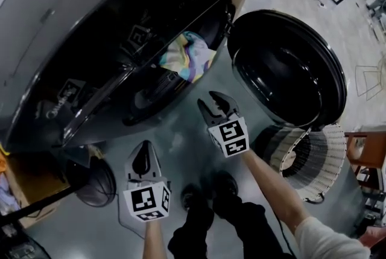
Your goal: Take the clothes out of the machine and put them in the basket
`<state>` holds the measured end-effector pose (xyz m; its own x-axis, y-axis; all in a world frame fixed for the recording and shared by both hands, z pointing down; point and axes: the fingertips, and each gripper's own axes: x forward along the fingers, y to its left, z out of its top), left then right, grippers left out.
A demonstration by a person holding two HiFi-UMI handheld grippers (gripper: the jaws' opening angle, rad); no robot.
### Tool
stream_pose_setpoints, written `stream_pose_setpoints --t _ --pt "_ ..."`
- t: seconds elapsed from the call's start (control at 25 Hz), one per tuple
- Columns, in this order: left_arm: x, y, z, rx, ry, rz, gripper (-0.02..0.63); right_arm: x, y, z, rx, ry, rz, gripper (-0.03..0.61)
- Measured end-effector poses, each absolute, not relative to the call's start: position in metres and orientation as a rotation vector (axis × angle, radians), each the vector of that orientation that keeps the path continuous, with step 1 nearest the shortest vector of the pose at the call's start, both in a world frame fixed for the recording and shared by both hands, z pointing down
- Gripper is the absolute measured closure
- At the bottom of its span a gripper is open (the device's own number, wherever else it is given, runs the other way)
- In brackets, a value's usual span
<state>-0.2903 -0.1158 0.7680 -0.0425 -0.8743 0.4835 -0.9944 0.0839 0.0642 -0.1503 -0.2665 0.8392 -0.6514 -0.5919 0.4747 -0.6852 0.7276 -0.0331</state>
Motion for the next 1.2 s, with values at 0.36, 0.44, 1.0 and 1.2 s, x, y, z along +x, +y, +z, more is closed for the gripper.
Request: stream_pose_setpoints --t 0.36,0.44,1.0,1.2 --pt "-0.284 -0.113 0.786 1.855 -1.968 0.377 0.595 -0.158 -0.286 0.865 0.968 -2.538 0.267 0.116" --pt "-0.285 -0.113 0.788 1.856 -1.969 0.374 0.595 -0.164 -0.302 0.869 0.966 -2.538 0.245 0.112" --pt "-0.306 -0.116 0.808 1.832 -2.0 0.341 0.595 -0.221 -0.403 0.916 0.98 -2.413 0.28 0.112" --pt "-0.311 -0.114 0.815 1.825 -2.009 0.345 0.595 -0.22 -0.408 0.939 0.938 -2.324 0.281 0.128"
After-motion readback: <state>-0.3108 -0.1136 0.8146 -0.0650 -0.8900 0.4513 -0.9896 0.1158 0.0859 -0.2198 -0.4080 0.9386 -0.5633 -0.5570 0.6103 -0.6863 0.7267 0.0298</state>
